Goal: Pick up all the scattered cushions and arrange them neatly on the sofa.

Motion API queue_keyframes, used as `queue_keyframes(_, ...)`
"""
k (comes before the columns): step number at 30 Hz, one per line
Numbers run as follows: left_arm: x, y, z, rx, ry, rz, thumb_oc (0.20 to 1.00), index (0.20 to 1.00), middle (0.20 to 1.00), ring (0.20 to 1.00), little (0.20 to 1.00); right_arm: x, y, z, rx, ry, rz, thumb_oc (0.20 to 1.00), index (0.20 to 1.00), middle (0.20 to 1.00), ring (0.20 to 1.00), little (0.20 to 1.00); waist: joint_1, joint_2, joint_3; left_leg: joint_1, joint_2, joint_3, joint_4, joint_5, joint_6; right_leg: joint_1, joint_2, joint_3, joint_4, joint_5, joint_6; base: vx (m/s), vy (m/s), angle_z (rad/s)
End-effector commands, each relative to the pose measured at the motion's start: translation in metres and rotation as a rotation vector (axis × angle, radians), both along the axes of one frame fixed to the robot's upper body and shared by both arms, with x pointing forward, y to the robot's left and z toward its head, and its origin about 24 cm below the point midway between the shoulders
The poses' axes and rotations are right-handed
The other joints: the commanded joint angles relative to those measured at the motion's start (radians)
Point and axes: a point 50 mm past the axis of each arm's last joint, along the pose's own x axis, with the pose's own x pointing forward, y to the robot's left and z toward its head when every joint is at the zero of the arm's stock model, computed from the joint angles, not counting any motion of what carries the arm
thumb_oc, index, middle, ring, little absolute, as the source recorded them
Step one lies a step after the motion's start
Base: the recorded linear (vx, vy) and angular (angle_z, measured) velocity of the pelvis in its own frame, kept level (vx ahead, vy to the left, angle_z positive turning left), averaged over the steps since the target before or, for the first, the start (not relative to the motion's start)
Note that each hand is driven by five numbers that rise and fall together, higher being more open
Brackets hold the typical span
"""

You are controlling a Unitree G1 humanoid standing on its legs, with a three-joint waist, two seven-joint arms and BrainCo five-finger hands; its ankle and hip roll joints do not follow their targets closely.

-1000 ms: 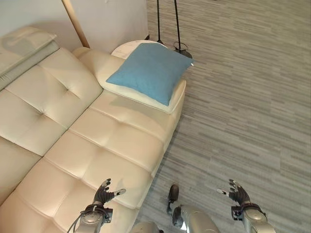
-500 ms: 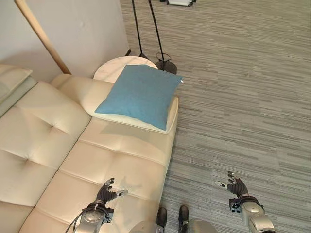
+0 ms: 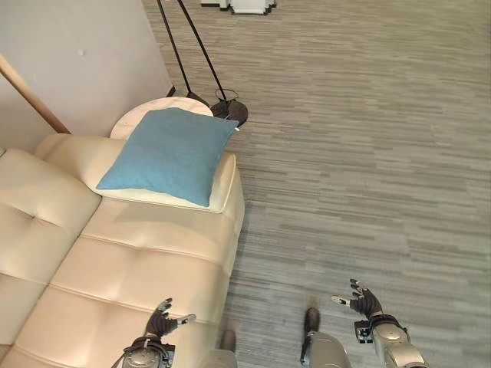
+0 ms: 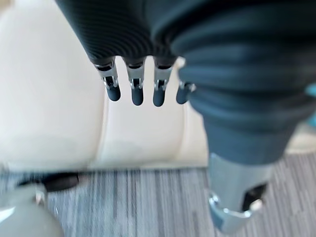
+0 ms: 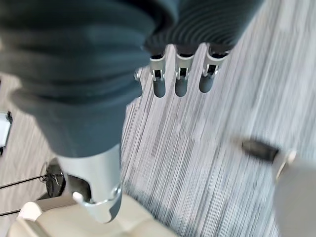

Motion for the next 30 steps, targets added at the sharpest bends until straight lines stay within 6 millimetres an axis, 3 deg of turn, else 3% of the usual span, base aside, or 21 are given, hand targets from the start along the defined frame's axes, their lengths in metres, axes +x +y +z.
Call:
queue_keyframes(1,0.023,0.007,0.017,0.013,-0.109,0.006,1.000,1.000,1.000,1.000,1.000,0.016,-0.017,0.024,-0.032,-0.134,-0.031,1.000,1.000,1.000,1.000,1.000,-0.016,-0.013,0.012,-0.029,-0.040,0.066,0.240,-0.047,-0.007,0.099,-0.018,-0.026,-0.156,0.050,0.012,0.17,-0.197,0.54)
queue_keyframes(3,0.025,0.006,0.016,0.009,-0.108,0.009,1.000,1.000,1.000,1.000,1.000,0.014,-0.020,0.022,-0.028,-0.125,-0.054,1.000,1.000,1.000,1.000,1.000,-0.005,-0.021,0.018,-0.078,-0.088,0.072,0.244,-0.090,0.010,0.132,-0.004,-0.024,-0.167,0.029,0.003,0.29,-0.171,0.37)
queue_keyframes(4,0.023,0.005,0.013,0.008,-0.092,0.002,1.000,1.000,1.000,1.000,1.000,0.013,-0.024,0.022,-0.034,-0.122,-0.068,1.000,1.000,1.000,1.000,1.000,0.004,-0.023,0.014,-0.101,-0.126,0.089,0.172,-0.140,0.023,0.163,0.004,-0.035,-0.176,0.004,0.008,0.36,-0.104,0.13)
queue_keyframes(6,0.023,0.003,0.011,-0.007,-0.082,0.006,1.000,1.000,1.000,1.000,1.000,0.012,-0.026,0.022,-0.033,-0.124,-0.083,1.000,1.000,1.000,1.000,1.000,0.015,-0.017,0.007,-0.139,-0.150,0.113,0.078,-0.096,0.024,0.195,0.025,-0.045,-0.184,-0.020,0.005,0.42,-0.054,0.22)
queue_keyframes(7,0.023,0.003,0.012,-0.004,-0.084,-0.002,1.000,1.000,1.000,1.000,1.000,0.012,-0.024,0.021,-0.034,-0.122,-0.084,1.000,1.000,1.000,1.000,1.000,0.041,-0.006,0.001,-0.191,-0.162,0.112,-0.030,0.007,0.011,0.239,0.066,-0.039,-0.193,-0.050,0.001,0.63,0.016,0.47)
queue_keyframes(8,0.024,0.001,0.013,-0.009,-0.092,-0.003,1.000,1.000,1.000,1.000,1.000,0.011,-0.023,0.019,-0.038,-0.113,-0.083,1.000,1.000,1.000,1.000,1.000,0.070,-0.008,0.002,-0.240,-0.172,0.098,-0.101,0.047,-0.004,0.285,0.086,-0.024,-0.197,-0.079,-0.001,0.67,0.050,-0.27)
queue_keyframes(11,0.024,0.002,0.015,-0.001,-0.094,-0.012,1.000,1.000,1.000,1.000,1.000,0.001,-0.024,0.013,-0.051,-0.073,-0.089,1.000,1.000,1.000,1.000,1.000,0.096,-0.017,-0.013,-0.304,-0.141,0.160,-0.153,0.090,-0.014,0.375,0.092,-0.004,-0.184,-0.142,0.010,0.71,0.226,-0.38)
queue_keyframes(13,0.021,0.006,0.016,0.011,-0.086,-0.020,1.000,1.000,1.000,1.000,1.000,-0.006,-0.020,0.008,-0.037,-0.050,-0.080,1.000,1.000,1.000,1.000,1.000,0.107,-0.024,-0.032,-0.279,-0.124,0.177,-0.121,0.127,0.006,0.411,0.072,0.001,-0.156,-0.165,0.025,0.62,0.321,-0.06)
queue_keyframes(16,0.020,0.012,0.017,0.030,-0.074,-0.028,1.000,1.000,1.000,1.000,1.000,-0.008,-0.016,0.006,-0.014,-0.044,-0.077,1.000,1.000,1.000,1.000,1.000,0.099,-0.060,-0.046,-0.282,-0.150,0.180,-0.026,0.088,0.029,0.392,0.009,0.000,-0.065,-0.097,0.054,0.46,0.309,-0.14)
queue_keyframes(17,0.019,0.019,0.020,0.051,-0.077,-0.025,1.000,1.000,1.000,1.000,1.000,-0.009,-0.011,0.004,0.000,-0.040,-0.070,1.000,1.000,1.000,1.000,1.000,0.095,-0.079,-0.046,-0.252,-0.172,0.183,-0.005,0.034,0.056,0.350,-0.039,0.010,0.044,0.016,0.076,0.36,0.288,0.17)
queue_keyframes(18,0.019,0.019,0.020,0.051,-0.077,-0.026,1.000,1.000,1.000,1.000,1.000,-0.009,-0.011,0.004,0.000,-0.040,-0.070,1.000,1.000,1.000,1.000,1.000,0.096,-0.078,-0.049,-0.255,-0.170,0.183,-0.007,0.036,0.055,0.346,-0.037,0.011,0.042,0.019,0.075,0.36,0.279,0.16)
queue_keyframes(20,0.018,0.026,0.024,0.077,-0.080,-0.021,1.000,1.000,1.000,1.000,1.000,-0.006,-0.006,0.004,0.009,-0.044,-0.052,1.000,1.000,1.000,1.000,1.000,0.097,-0.086,-0.046,-0.210,-0.180,0.180,0.005,-0.013,0.077,0.316,-0.072,0.014,0.126,0.102,0.081,0.29,0.196,-0.13)
queue_keyframes(22,0.016,0.031,0.026,0.088,-0.085,-0.007,1.000,1.000,1.000,1.000,1.000,-0.005,-0.002,0.003,0.019,-0.041,-0.046,1.000,1.000,1.000,1.000,1.000,0.102,-0.075,-0.043,-0.159,-0.180,0.170,0.003,-0.046,0.092,0.267,-0.085,0.010,0.196,0.132,0.079,0.32,0.182,0.07)
queue_keyframes(24,0.015,0.032,0.026,0.088,-0.087,0.002,1.000,1.000,1.000,1.000,1.000,-0.003,0.000,0.004,0.027,-0.052,-0.041,1.000,1.000,1.000,1.000,1.000,0.093,-0.061,-0.042,-0.118,-0.184,0.140,-0.009,-0.062,0.098,0.217,-0.072,0.002,0.184,0.102,0.058,0.40,0.137,0.31)
queue_keyframes(25,0.014,0.032,0.024,0.082,-0.080,0.006,1.000,1.000,1.000,1.000,1.000,-0.001,0.000,0.005,0.032,-0.058,-0.042,1.000,1.000,1.000,1.000,1.000,0.074,-0.046,-0.031,-0.064,-0.191,0.108,-0.031,-0.076,0.098,0.155,-0.032,0.005,0.162,0.033,0.042,0.33,0.089,0.51)
queue_keyframes(26,0.014,0.032,0.024,0.081,-0.080,0.006,1.000,1.000,1.000,1.000,1.000,-0.001,0.000,0.006,0.032,-0.059,-0.042,1.000,1.000,1.000,1.000,1.000,0.073,-0.045,-0.032,-0.065,-0.190,0.106,-0.032,-0.073,0.098,0.154,-0.031,0.003,0.159,0.035,0.042,0.34,0.075,0.75)
queue_keyframes(28,0.009,0.032,0.018,0.074,-0.053,0.026,1.000,1.000,1.000,1.000,1.000,0.001,-0.001,0.006,0.025,-0.063,-0.041,1.000,1.000,1.000,1.000,1.000,0.051,-0.032,-0.012,-0.002,-0.200,0.060,-0.055,-0.092,0.095,0.080,0.015,-0.001,0.095,-0.011,0.030,0.28,0.027,0.68)
queue_keyframes(30,0.007,0.031,0.016,0.070,-0.044,0.030,1.000,1.000,1.000,1.000,1.000,0.001,-0.002,0.007,0.022,-0.060,-0.039,1.000,1.000,1.000,1.000,1.000,0.043,-0.033,-0.008,0.008,-0.209,0.042,-0.057,-0.094,0.093,0.076,0.022,0.004,0.056,-0.007,0.035,0.27,0.011,0.52)
